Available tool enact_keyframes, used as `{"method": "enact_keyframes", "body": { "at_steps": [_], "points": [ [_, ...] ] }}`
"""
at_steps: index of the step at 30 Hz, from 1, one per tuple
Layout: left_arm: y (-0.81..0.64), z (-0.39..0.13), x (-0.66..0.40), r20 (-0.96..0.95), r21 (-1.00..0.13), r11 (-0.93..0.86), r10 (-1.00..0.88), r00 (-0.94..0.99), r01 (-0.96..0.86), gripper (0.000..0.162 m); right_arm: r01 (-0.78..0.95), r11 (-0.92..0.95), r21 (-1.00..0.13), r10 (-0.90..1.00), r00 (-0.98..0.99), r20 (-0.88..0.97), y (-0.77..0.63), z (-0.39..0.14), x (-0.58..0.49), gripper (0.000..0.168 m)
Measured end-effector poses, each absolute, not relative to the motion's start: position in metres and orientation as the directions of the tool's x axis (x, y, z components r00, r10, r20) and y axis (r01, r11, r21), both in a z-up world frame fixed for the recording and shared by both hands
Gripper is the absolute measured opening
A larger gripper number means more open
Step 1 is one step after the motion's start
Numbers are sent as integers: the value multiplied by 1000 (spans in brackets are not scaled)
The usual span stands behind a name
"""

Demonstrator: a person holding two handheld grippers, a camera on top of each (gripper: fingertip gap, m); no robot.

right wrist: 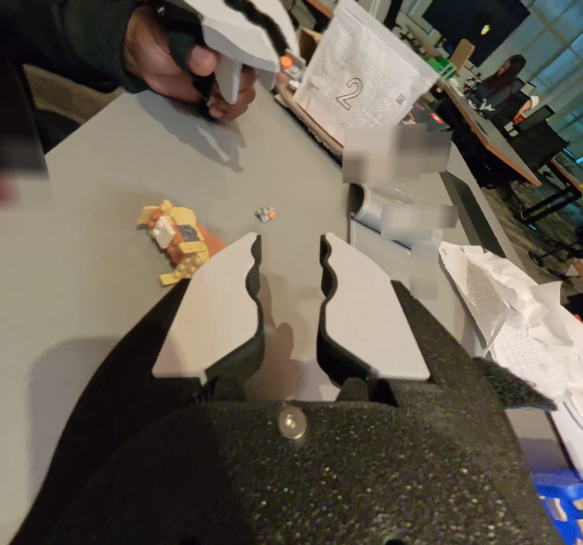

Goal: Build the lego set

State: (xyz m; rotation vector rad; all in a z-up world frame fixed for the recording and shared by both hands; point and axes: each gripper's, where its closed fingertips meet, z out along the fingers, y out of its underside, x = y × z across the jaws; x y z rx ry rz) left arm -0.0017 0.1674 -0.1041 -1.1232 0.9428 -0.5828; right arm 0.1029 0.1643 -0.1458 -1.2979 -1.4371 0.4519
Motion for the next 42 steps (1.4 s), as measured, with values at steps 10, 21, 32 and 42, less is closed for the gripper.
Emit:
{"method": "enact_keyframes", "body": {
  "at_steps": [10, 21, 32, 42],
  "points": [
    [105, -129, 26, -328, -941, 287, -905, 272, -180, 10, 538, 408, -738, 894, -71, 442, 113, -167, 107, 43],
    [95, -157, 47, -390, -878, 331, -914, 115, -345, 10, 585, 447, -677, 870, -108, 481, 113, -188, 98, 50],
    [100, -174, 53, -372, -841, 317, -927, 44, -439, 10, 640, 467, -610, 850, -134, 509, 115, -202, 93, 51],
    [105, -172, 53, -345, -858, 303, -938, 28, -416, 10, 660, 393, -641, 895, -112, 433, 117, -204, 91, 26]
  ]
}}
